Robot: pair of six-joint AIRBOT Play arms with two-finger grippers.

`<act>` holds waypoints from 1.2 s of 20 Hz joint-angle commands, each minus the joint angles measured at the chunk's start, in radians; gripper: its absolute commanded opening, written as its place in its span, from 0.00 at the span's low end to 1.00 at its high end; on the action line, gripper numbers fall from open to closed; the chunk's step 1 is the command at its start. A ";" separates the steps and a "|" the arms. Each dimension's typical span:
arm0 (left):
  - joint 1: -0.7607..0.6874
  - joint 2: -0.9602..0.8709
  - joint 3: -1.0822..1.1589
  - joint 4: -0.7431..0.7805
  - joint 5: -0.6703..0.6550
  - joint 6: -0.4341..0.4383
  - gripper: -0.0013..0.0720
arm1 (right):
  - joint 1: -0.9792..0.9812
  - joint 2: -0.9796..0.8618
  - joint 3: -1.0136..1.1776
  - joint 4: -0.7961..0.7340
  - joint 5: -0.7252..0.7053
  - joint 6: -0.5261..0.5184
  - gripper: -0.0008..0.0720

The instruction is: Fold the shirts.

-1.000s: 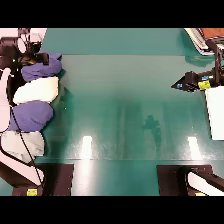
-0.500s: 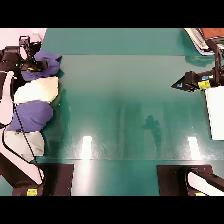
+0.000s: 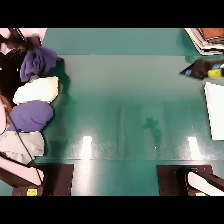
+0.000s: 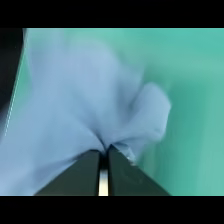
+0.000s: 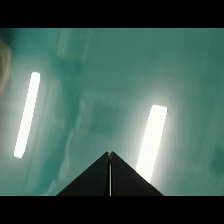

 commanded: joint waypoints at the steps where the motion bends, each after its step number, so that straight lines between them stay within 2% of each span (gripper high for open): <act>1: -0.119 0.249 0.021 -0.015 0.044 0.027 0.05 | -0.063 0.001 0.187 -0.001 -0.059 0.000 0.04; 5: -0.294 0.462 0.021 -0.013 0.019 0.015 0.05 | -0.121 0.001 0.342 0.000 -0.086 0.000 0.04; 9: -0.509 0.497 -0.040 -0.013 -0.125 -0.042 0.05 | -0.120 0.001 0.398 0.001 -0.054 0.000 0.04; 11: -0.629 0.496 -0.172 -0.013 -0.143 -0.090 0.05 | -0.115 0.001 0.397 0.001 -0.014 0.000 0.04; 14: -0.795 0.494 -0.437 -0.018 -0.087 -0.180 0.05 | -0.115 0.002 0.397 0.000 0.050 0.000 0.04; 17: -0.895 0.486 -0.716 -0.080 0.008 -0.191 0.06 | -0.115 0.002 0.397 0.000 0.100 0.000 0.04; 18: -0.907 0.481 -0.787 -0.117 0.029 -0.192 0.41 | -0.115 0.002 0.397 0.000 0.109 0.000 0.04; 19: -0.908 0.476 -0.846 -0.149 0.043 -0.206 0.82 | -0.114 0.001 0.397 0.000 0.114 0.000 0.04; 20: -0.908 0.475 -0.880 -0.145 0.040 -0.215 0.86 | -0.115 0.002 0.397 0.000 0.121 0.000 0.04; 24: -0.832 0.481 -0.827 0.085 -0.087 -0.205 0.86 | -0.115 0.001 0.397 0.000 0.124 0.000 0.04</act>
